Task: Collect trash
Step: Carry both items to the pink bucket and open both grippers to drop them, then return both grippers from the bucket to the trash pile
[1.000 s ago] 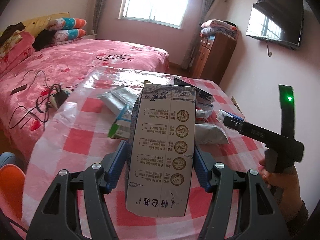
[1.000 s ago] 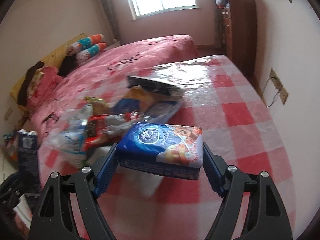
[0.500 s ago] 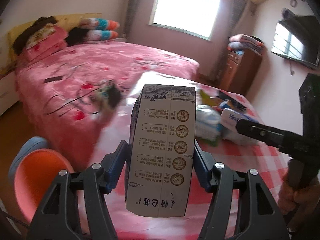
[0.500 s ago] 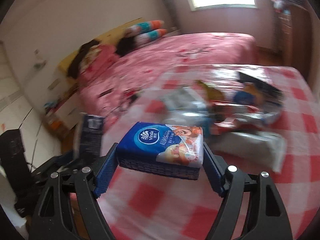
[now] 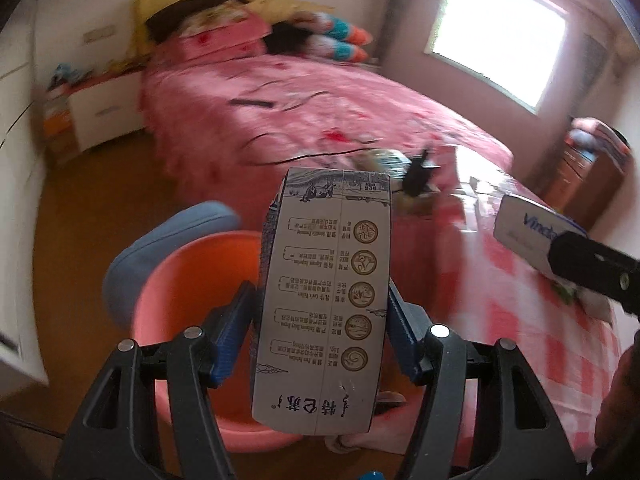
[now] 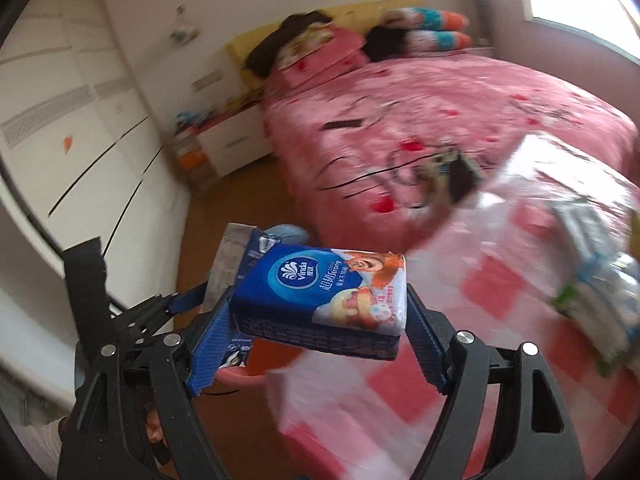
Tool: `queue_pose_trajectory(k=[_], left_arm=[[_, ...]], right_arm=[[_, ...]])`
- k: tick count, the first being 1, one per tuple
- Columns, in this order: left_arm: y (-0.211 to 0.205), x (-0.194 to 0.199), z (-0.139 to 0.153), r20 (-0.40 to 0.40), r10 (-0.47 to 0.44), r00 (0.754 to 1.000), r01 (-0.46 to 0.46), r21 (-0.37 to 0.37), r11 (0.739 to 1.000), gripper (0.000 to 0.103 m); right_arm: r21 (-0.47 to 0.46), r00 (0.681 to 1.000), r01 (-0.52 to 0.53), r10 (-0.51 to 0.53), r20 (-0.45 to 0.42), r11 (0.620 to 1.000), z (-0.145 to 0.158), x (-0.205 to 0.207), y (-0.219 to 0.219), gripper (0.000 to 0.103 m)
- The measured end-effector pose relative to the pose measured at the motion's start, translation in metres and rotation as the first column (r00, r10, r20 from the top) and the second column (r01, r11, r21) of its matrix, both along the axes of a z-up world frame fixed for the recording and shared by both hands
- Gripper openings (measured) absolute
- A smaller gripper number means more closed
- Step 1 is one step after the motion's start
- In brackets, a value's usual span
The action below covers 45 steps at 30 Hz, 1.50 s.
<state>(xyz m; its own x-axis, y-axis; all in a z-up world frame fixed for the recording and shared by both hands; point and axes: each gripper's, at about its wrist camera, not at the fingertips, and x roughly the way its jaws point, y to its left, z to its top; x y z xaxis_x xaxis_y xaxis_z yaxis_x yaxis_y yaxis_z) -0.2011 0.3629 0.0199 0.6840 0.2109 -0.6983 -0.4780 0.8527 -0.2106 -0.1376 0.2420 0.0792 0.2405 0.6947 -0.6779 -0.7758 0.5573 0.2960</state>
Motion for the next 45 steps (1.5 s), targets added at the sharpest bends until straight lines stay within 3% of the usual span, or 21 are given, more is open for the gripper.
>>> queue_pose_trajectory(k=[8,11,14,17,26,37,45], left_arm=[[0.041,-0.016,-0.033,-0.061,0.104,0.993,-0.106,-0.028,0.994,0.064],[0.052,-0.019,-0.045,-0.089,0.134,0.987,-0.137,-0.038,0.990,0.065],[0.061,-0.022,-0.056,-0.120,0.159,0.980,-0.166,-0.050,0.985,0.071],[0.064,-0.026,-0.061,-0.133,0.177,0.975,-0.184,-0.046,0.982,0.076],[0.060,-0.023,-0.056,-0.125,0.168,0.978,-0.172,-0.026,0.985,0.076],[0.022,-0.008,-0.035,-0.109,0.042,0.993,-0.045,-0.024,0.999,0.077],[-0.015,0.007,-0.013,-0.104,-0.058,0.993,0.059,0.007,0.998,0.077]], right_arm=[[-0.072,0.987,-0.152,0.147,-0.067,0.986,-0.042,-0.011,0.075,0.079],[-0.091,0.981,-0.178,0.169,-0.094,0.980,-0.060,-0.009,0.090,0.089],[-0.080,0.980,-0.177,0.168,-0.110,0.981,-0.070,-0.006,0.093,0.091],[-0.067,0.983,-0.154,0.146,-0.111,0.986,-0.068,-0.003,0.088,0.092],[-0.025,0.993,-0.045,0.042,-0.109,0.999,-0.057,0.007,0.044,0.092],[-0.033,0.999,0.036,-0.037,-0.014,0.999,-0.045,-0.006,-0.012,0.092],[-0.019,0.993,0.121,-0.121,-0.012,0.992,-0.045,-0.003,-0.055,0.092]])
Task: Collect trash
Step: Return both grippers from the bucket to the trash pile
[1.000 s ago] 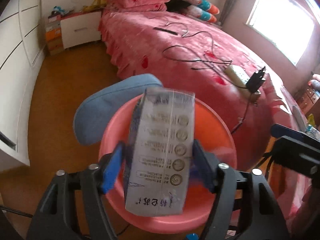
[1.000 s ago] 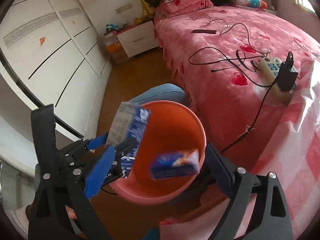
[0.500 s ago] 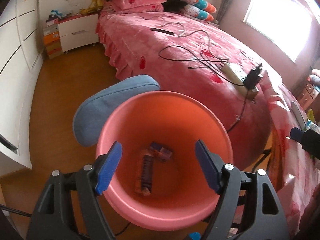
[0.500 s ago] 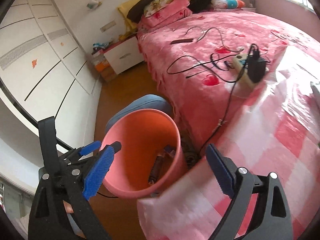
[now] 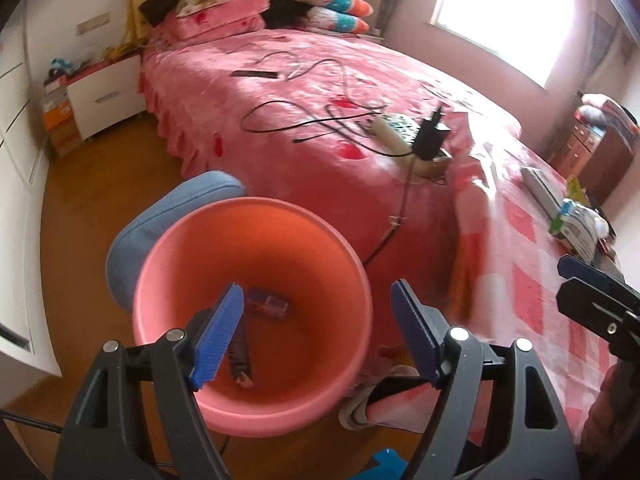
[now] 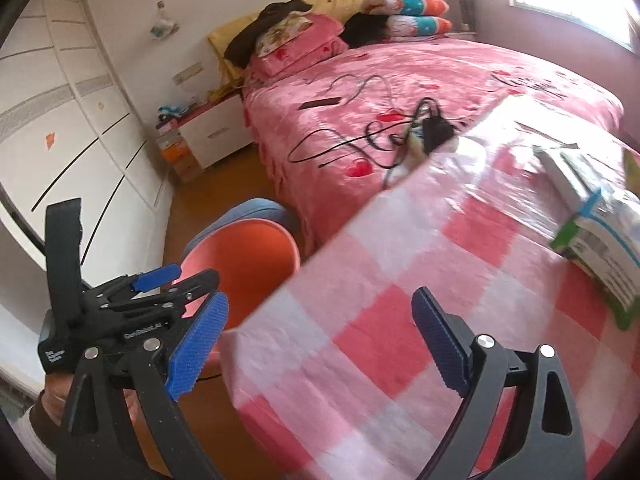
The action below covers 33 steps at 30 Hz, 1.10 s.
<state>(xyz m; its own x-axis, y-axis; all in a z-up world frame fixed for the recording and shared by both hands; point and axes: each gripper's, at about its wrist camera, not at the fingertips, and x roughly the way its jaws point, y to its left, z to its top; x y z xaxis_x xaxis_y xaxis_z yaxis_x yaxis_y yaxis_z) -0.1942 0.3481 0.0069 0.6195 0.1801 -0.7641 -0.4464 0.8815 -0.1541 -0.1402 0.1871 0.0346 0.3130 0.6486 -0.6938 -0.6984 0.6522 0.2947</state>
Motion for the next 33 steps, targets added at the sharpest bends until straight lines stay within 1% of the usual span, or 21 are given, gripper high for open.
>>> queue_pose_trajectory(k=[5,14,21,26,33], left_arm=[[-0.019,0.007,0.011,0.010,-0.041,0.999,0.041,0.008,0.999,0.077],[-0.058,0.024,0.030,0.020,-0.119,0.993,0.118,0.035,0.992,0.077],[-0.095,0.038,0.040,0.028,-0.199,0.980,0.197,0.059,0.979,0.077],[-0.112,0.044,0.045,0.035,-0.240,0.970,0.237,0.062,0.969,0.077],[-0.140,0.056,0.052,0.041,-0.308,0.951,0.305,0.074,0.950,0.077]], right_arm=[[0.014,0.999,0.053,-0.054,0.005,0.998,0.001,0.004,-0.032,0.092],[0.040,0.992,0.127,-0.128,0.014,0.991,0.008,0.005,-0.075,0.092],[0.057,0.984,0.179,-0.180,0.014,0.982,0.011,0.000,-0.105,0.092],[0.063,0.977,0.210,-0.212,0.017,0.976,0.014,0.000,-0.127,0.092],[0.069,0.965,0.259,-0.260,0.015,0.963,0.014,0.000,-0.158,0.092]])
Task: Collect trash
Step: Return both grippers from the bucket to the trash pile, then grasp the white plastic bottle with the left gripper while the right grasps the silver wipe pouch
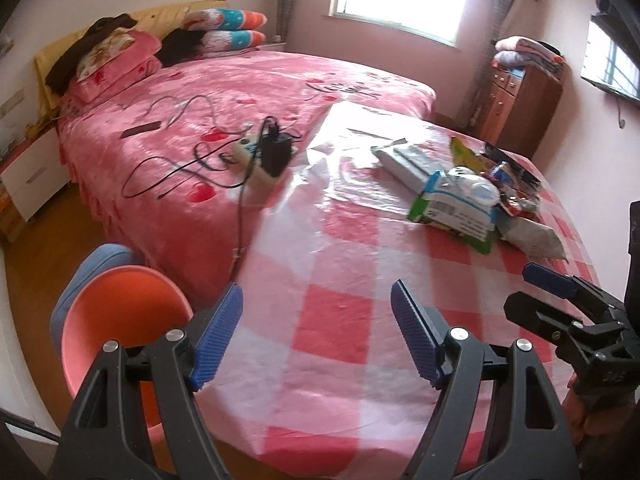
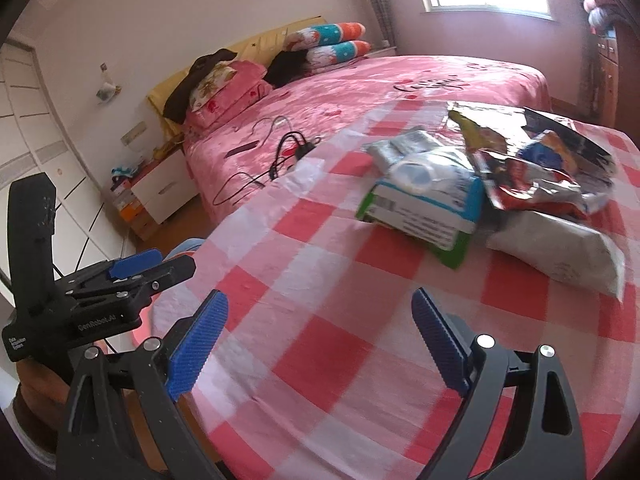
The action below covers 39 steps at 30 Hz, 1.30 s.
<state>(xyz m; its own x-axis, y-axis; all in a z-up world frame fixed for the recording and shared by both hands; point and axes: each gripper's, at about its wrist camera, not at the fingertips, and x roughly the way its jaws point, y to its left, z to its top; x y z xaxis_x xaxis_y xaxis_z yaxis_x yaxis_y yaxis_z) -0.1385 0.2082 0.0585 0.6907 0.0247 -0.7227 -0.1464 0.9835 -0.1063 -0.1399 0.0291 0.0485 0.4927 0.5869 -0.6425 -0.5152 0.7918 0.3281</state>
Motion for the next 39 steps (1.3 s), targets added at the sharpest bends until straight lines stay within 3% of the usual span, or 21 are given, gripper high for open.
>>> queue_pose_trajectory(k=[11,18,33,39], left_arm=[[-0.048,0.027,0.013,0.015,-0.138,0.990,0.138,-0.012,0.990,0.077],[-0.081,0.059,0.020,0.022,-0.232,0.972,0.232,-0.016,0.972,0.077],[-0.135,0.148,0.009,-0.035,-0.361,0.932,0.361,0.022,0.932,0.077],[-0.141,0.164,0.000,-0.058,-0.369,0.928,0.372,0.047,0.927,0.077]], right_arm=[[0.033,0.991,0.133,-0.133,-0.006,0.991,0.003,0.015,-0.068,0.092],[0.093,0.965,0.259,-0.255,-0.057,0.961,0.005,0.040,-0.120,0.092],[0.189,0.932,0.348,-0.316,-0.178,0.918,-0.005,0.103,-0.176,0.092],[0.240,0.926,0.343,-0.285,-0.248,0.908,-0.016,0.128,-0.176,0.076]])
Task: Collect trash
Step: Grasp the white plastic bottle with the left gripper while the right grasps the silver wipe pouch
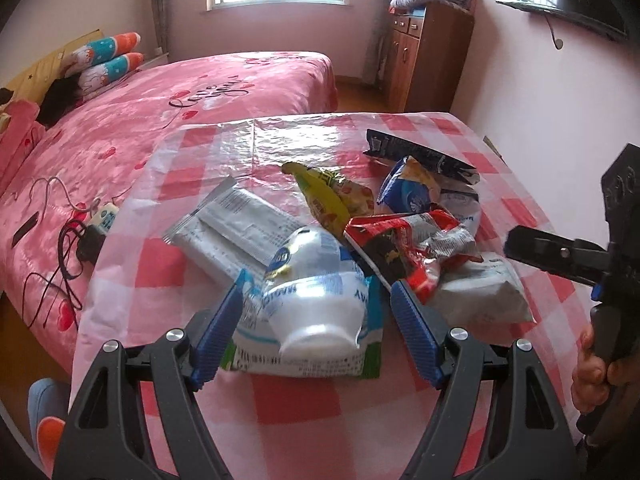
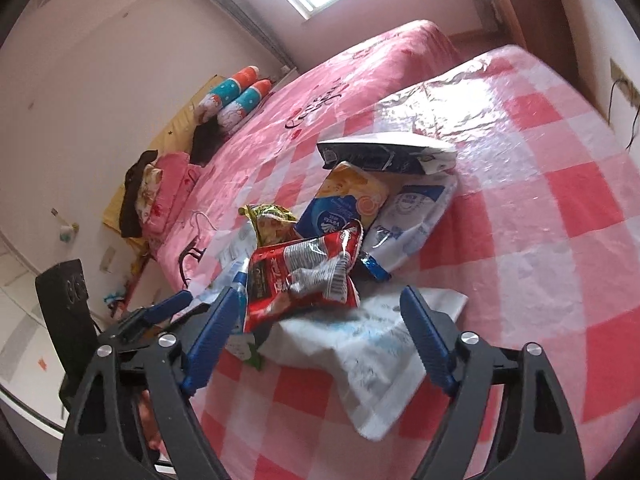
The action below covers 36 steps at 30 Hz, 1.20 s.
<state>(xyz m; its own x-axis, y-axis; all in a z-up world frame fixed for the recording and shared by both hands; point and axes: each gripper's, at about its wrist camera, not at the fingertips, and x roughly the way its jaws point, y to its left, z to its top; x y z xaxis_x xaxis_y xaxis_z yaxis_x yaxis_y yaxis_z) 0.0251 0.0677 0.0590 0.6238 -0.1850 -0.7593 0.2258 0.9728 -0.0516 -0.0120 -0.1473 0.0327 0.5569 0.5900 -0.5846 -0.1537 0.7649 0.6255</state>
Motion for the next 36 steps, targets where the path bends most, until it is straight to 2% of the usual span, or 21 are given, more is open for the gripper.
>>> queue_pose_trajectory(k=[4,10,15,19,27,33,36], left_arm=[[-0.004,0.007,-0.004,-0.002,-0.019,1.000,0.019,0.016,1.000,0.077],[-0.004,0.012,-0.010,0.006,-0.013,1.000,0.012,0.020,1.000,0.074],[-0.005,0.013,-0.015,0.007,-0.008,1.000,0.008,0.006,1.000,0.063],[-0.004,0.010,-0.019,0.020,0.005,1.000,-0.005,-0.010,1.000,0.063],[-0.005,-0.003,-0.021,0.042,0.032,0.999,-0.029,-0.056,0.998,0.063],[-0.013,-0.021,-0.020,0.036,-0.015,0.999,0.019,-0.088,0.996,0.062],[-0.014,-0.027,-0.020,0.041,-0.022,0.999,0.026,-0.094,0.995,0.063]], right_arm=[[0.040,1.000,-0.013,0.014,-0.025,0.999,-0.008,0.012,0.003,0.067],[0.067,0.998,-0.030,0.034,-0.054,0.997,-0.017,0.023,0.009,0.067],[0.092,0.998,-0.040,0.045,-0.053,0.995,-0.017,0.028,0.013,0.069],[0.100,0.998,-0.031,0.037,-0.053,0.994,-0.019,0.029,0.013,0.069],[0.016,0.997,-0.082,0.082,-0.012,0.997,-0.016,0.014,0.029,0.069],[-0.027,0.993,-0.119,0.119,-0.014,0.992,-0.016,-0.003,0.025,0.069],[-0.077,0.986,-0.165,0.165,-0.017,0.983,-0.013,-0.015,0.025,0.069]])
